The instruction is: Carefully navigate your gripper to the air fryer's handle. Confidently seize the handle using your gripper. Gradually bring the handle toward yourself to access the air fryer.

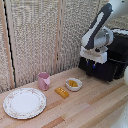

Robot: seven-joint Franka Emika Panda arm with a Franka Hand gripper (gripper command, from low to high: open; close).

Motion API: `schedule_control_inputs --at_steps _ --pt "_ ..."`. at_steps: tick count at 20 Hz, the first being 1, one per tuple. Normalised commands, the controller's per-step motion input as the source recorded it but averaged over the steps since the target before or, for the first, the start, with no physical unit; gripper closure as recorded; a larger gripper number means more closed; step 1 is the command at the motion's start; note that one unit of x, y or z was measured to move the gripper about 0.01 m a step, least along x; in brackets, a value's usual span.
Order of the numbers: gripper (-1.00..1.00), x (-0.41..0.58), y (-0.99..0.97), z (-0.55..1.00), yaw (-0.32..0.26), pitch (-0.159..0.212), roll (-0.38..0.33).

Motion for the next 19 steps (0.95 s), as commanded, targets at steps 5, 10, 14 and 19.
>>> schedule_control_inputs --at_steps 5,10,14,19 --pt "1.00 -0.002 0.86 0.00 -0.089 -0.101 0.007" --pt "-1.00 -0.019 0.75 0.05 -0.086 -0.072 0.014" --pt "-1.00 0.138 0.07 0.68 -0.117 -0.078 -0.002" --pt "-1.00 0.115 0.01 0.77 -0.080 -0.041 -0.009"
